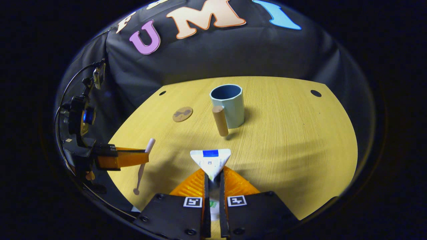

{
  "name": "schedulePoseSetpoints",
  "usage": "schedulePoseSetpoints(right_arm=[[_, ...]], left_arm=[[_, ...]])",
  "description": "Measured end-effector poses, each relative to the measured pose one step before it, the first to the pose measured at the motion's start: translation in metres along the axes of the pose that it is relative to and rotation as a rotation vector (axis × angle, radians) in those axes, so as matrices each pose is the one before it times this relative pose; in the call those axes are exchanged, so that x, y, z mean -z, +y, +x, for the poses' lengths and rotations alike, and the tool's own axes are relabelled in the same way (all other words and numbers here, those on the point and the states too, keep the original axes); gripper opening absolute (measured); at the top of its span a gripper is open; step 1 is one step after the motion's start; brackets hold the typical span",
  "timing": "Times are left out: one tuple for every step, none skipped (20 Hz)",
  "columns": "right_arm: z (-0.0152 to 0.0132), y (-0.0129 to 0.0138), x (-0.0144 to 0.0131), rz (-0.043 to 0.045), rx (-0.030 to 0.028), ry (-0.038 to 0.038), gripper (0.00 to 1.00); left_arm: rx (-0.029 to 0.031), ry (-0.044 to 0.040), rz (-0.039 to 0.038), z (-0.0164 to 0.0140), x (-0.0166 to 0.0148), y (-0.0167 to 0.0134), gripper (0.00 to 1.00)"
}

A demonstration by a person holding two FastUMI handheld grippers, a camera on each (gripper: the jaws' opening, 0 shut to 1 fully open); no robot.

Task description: Put the toothbrush and toothpaste on the desktop into the cup, then pick up the cup and place it on the coaster on the desktop.

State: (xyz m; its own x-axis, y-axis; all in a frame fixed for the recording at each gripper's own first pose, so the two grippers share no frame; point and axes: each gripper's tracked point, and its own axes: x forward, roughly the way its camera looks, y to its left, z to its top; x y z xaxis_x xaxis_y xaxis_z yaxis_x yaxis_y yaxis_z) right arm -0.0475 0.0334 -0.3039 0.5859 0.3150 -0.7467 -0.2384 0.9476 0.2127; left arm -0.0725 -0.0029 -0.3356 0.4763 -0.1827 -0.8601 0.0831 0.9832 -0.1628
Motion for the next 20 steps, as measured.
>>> schedulePoseSetpoints(right_arm=[[-0.00390,0.00235,-0.00801,0.01333,-0.00839,-0.01570,0.13],[-0.00217,0.00265,-0.00950,0.00957,-0.01003,-0.01817,0.13],[-0.00308,0.00234,-0.01228,0.00832,-0.00864,-0.02054,0.13],[-0.00193,0.00209,-0.01380,0.00583,-0.00728,-0.02355,0.13],[-0.00135,0.00110,-0.01448,0.00243,-0.00681,-0.02642,0.13],[-0.00044,0.00058,-0.01594,0.00060,-0.00564,-0.02765,0.13],[0.00261,0.00037,-0.01398,0.00292,-0.00398,-0.02190,0.13],[0.00384,-0.00027,-0.01400,0.00222,-0.00536,-0.01900,0.13],[0.00288,-0.00064,-0.01453,0.00126,-0.00063,-0.03084,0.13],[0.00607,-0.00129,-0.01207,-0.00854,-0.00283,-0.00920,0.13],[0.00363,-0.00118,-0.00987,-0.00201,0.00077,-0.01972,0.13],[0.00518,-0.00065,-0.00929,-0.00438,-0.00381,-0.00858,0.13],[0.00596,-0.00054,-0.00845,-0.00465,0.00043,-0.01159,0.13],[0.00654,-0.00233,-0.00986,-0.00361,0.00230,-0.01506,0.13],[0.00713,-0.00150,-0.00855,-0.00233,0.00551,-0.01484,0.13],[0.00860,-0.00384,-0.00889,0.00251,0.00927,-0.01780,0.13],[0.00826,-0.00261,-0.00677,0.00643,0.00309,-0.01448,0.13],[0.00804,-0.00152,-0.00587,0.00572,0.00373,-0.01218,0.13],[0.00952,-0.00306,-0.00569,0.00095,0.00726,-0.00544,0.13],[0.00974,-0.00339,-0.00445,0.00133,0.00664,-0.00747,0.13]], left_arm=[[-0.00022,-0.01057,-0.00111,0.00154,0.00236,0.00177,0.01],[0.00359,-0.00429,-0.00200,0.00056,0.00226,0.00203,0.00],[0.00665,-0.01136,-0.00122,-0.00071,0.00429,0.00419,0.00],[0.00114,-0.00546,-0.00156,-0.00034,0.00656,0.00517,0.00],[-0.00005,-0.01511,-0.00032,0.00040,0.00805,0.00660,0.00],[0.00174,-0.01311,-0.00033,-0.00297,0.00358,0.00625,0.00],[0.00306,-0.00812,-0.00165,-0.00492,0.00293,0.00377,0.00],[-0.00020,-0.01038,-0.00262,-0.00514,0.00261,0.00512,0.00],[-0.00045,-0.00439,-0.00387,-0.00666,0.00487,0.00417,0.00],[-0.00241,-0.00877,-0.00579,-0.00659,0.00387,0.00627,0.00],[-0.00091,-0.00377,-0.00660,-0.00443,-0.00050,0.00105,0.00],[0.00059,-0.00638,-0.00756,-0.00608,-0.00319,0.00086,0.00],[-0.00082,-0.00092,-0.00687,-0.00210,-0.00434,-0.00357,0.00],[-0.00031,-0.00361,-0.00641,-0.00130,-0.00118,-0.00105,0.00],[-0.00287,-0.00459,-0.00714,-0.00005,-0.00152,-0.00153,0.00],[0.00317,-0.00420,-0.00613,-0.00083,-0.00130,-0.00169,0.00],[-0.00106,-0.00498,-0.00675,0.00123,-0.00039,-0.00074,0.00],[-0.00093,-0.00117,-0.00451,-0.00213,-0.00062,-0.00106,0.00],[-0.00188,-0.01331,-0.00337,-0.00175,-0.00320,-0.00046,0.00],[-0.00235,-0.00502,-0.00350,-0.00174,-0.00111,-0.00149,0.00]])
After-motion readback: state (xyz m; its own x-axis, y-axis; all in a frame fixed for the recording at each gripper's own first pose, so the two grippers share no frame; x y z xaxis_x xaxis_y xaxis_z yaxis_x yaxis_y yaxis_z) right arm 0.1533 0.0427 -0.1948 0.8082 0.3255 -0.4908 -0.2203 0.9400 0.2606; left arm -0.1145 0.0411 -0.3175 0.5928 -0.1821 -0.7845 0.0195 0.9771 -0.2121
